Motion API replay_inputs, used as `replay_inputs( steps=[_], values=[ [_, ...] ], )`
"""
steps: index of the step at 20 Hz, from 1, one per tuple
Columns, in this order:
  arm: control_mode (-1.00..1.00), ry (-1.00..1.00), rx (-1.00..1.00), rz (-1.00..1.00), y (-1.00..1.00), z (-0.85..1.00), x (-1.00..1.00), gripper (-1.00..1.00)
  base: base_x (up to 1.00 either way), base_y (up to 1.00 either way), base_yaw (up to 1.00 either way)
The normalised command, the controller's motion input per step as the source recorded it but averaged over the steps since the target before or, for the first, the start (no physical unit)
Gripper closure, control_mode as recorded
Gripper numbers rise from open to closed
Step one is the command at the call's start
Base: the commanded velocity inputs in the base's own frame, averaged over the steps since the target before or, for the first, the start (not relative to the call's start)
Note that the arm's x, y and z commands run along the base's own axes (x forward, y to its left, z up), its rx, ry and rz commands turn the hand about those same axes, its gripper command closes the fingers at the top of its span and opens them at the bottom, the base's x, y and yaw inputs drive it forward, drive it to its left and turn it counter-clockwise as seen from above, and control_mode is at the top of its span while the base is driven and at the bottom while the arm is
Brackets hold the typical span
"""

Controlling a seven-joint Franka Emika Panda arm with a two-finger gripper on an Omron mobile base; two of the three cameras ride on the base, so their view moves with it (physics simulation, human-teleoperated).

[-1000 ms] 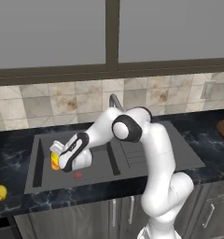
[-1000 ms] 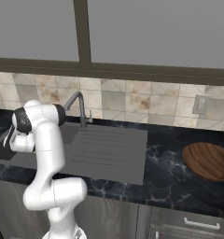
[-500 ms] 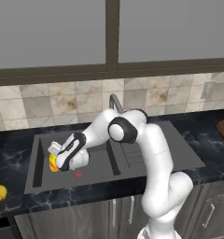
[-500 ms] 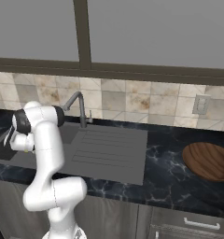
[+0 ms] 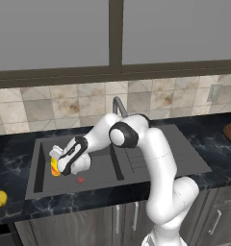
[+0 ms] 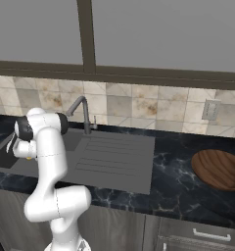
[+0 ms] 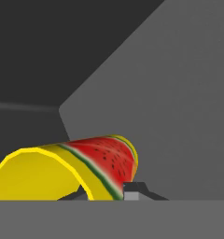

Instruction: Remove the lemon and bell pepper from the sink. Then move the bowl and cup from the counter to the sink for washing.

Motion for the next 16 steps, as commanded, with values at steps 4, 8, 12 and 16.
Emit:
replay_inputs(
  steps=[4, 8, 12, 16],
  values=[
    [-1.00, 0.00, 0.00, 0.00, 0.02, -0.15, 0.14, 1.00, 0.00, 0.00, 0.00],
    [-1.00, 0.00, 0.00, 0.00, 0.04, -0.18, 0.15, 1.00, 0.00, 0.00, 0.00],
    [-1.00, 0.00, 0.00, 0.00, 0.05, -0.16, 0.18, 1.00, 0.00, 0.00, 0.00],
    [-1.00, 0.00, 0.00, 0.00, 0.06, -0.12, 0.21, 1.00, 0.00, 0.00, 0.00]
  ],
)
